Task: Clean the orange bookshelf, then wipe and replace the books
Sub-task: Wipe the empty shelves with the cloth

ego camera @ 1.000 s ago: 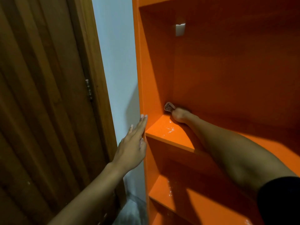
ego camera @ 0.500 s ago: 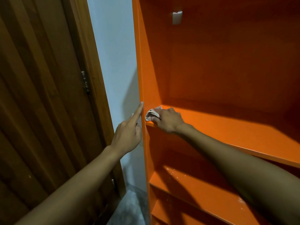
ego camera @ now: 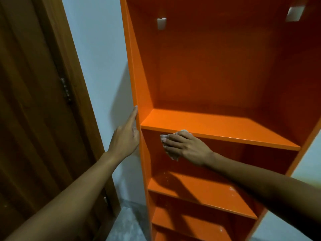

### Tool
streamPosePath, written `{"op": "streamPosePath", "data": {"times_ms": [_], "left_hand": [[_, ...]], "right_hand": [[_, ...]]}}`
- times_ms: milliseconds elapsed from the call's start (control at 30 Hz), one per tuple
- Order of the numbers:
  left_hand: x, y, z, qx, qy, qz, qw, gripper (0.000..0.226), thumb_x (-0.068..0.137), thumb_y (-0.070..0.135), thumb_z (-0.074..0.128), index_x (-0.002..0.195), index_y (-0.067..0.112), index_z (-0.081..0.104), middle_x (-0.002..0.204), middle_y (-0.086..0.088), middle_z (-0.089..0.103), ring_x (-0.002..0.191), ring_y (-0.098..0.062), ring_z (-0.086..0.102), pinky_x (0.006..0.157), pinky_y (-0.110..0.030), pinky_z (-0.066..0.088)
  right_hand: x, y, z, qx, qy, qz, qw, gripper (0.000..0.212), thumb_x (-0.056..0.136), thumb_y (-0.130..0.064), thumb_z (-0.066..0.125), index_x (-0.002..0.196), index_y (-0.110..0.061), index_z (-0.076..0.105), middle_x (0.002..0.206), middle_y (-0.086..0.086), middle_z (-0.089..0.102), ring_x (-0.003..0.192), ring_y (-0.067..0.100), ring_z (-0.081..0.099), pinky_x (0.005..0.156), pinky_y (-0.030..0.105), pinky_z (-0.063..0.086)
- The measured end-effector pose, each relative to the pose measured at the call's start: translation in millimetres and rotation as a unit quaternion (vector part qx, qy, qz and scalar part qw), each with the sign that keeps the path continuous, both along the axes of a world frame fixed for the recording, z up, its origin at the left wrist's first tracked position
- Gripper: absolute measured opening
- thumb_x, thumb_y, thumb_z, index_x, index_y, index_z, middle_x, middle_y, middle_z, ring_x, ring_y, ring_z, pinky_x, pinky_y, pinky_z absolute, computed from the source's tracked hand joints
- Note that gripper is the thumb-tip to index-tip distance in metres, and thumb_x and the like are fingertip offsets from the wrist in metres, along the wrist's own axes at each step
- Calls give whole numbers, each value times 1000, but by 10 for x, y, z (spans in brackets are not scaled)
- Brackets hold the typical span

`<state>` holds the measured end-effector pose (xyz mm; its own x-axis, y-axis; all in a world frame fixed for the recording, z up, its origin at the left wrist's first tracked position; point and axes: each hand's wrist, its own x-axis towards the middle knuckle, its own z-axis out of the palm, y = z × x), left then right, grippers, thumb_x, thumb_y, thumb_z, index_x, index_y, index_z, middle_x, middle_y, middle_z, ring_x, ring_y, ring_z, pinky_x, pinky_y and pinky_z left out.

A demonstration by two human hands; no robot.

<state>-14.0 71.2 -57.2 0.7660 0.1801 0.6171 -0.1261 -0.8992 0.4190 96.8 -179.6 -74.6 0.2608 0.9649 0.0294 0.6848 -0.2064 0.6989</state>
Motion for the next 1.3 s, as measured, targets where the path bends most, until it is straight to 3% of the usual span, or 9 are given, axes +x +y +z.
{"op": "streamPosePath", "data": {"times_ms": [167, 233, 333, 567, 800, 967, 1167, 1233, 1300], "left_hand": [[-59, -180, -163, -27, -42, -22, 999, 68, 98, 5, 46, 158, 23, 18, 130, -18, 59, 86, -24, 67, 73, -39, 59], [-66, -348, -279, -13, -80, -22, 996, 64, 93, -4, 48, 153, 14, 32, 144, -12, 48, 121, -25, 53, 95, -33, 48], [-28, -573, -548, 5, -86, -30, 996, 62, 87, -9, 53, 144, 11, 45, 137, -9, 46, 124, -24, 43, 97, -28, 37], [139, -974, -1340, 4, 53, -97, 994, 57, 91, 1, 53, 145, 18, 45, 143, -3, 40, 129, -24, 44, 95, -40, 51], [222, -1395, -2174, -12, 255, -69, 965, 61, 96, 42, 35, 153, 19, 34, 163, -10, 21, 151, -30, 19, 117, -47, 26], [305, -1582, -2674, 42, 339, -28, 939, 77, 89, 57, 20, 151, 16, 39, 160, -17, 29, 149, -38, 22, 116, -53, 23], [510, -1540, -3012, 99, 375, 32, 921, 69, 90, 49, 37, 137, 3, 55, 140, -37, 46, 124, -57, 47, 91, -65, 44], [505, -1482, -3108, 87, 369, 61, 923, 73, 93, 55, 34, 142, 3, 50, 143, -37, 43, 126, -57, 45, 94, -66, 41], [489, -1396, -3205, 82, 373, 69, 922, 78, 97, 60, 24, 144, 2, 46, 141, -39, 44, 125, -58, 46, 95, -68, 40]], "right_hand": [[28, -844, 65, 18, 11, -9, 1000, 50, 93, -27, 37, 140, -25, 55, 149, 0, 51, 136, 23, 49, 114, 40, 19], [33, -1160, 90, 35, 34, -12, 999, 48, 93, -23, 46, 141, -25, 52, 148, 1, 51, 135, 25, 50, 111, 41, 25], [18, -1578, 124, 63, 50, -26, 996, 58, 84, -18, 59, 141, -25, 47, 146, 2, 54, 132, 27, 52, 108, 43, 28], [-36, -2513, 18, 133, 54, -98, 985, 45, 94, -22, 45, 137, -23, 58, 142, 1, 57, 129, 28, 50, 103, 44, 33], [-205, -2654, -878, 316, 123, -161, 927, 40, 96, -14, 42, 129, -16, 66, 133, 6, 63, 118, 29, 54, 97, 42, 36], [-192, -2147, -1740, 490, 358, -240, 758, 43, 92, 0, 52, 131, -17, 61, 133, 7, 63, 121, 29, 58, 98, 41, 46], [270, -1764, -2384, 597, 370, -491, 516, 58, 92, 6, 45, 146, -14, 43, 126, 19, 62, 116, 38, 59, 95, 44, 47], [396, -1650, -2556, 578, 370, -534, 494, 47, 97, -7, 46, 143, -14, 45, 123, 18, 64, 115, 38, 60, 93, 43, 47], [466, -1489, -2646, 537, 338, -548, 544, 42, 98, -18, 45, 140, -16, 47, 124, 18, 60, 116, 39, 56, 95, 44, 43]]}}
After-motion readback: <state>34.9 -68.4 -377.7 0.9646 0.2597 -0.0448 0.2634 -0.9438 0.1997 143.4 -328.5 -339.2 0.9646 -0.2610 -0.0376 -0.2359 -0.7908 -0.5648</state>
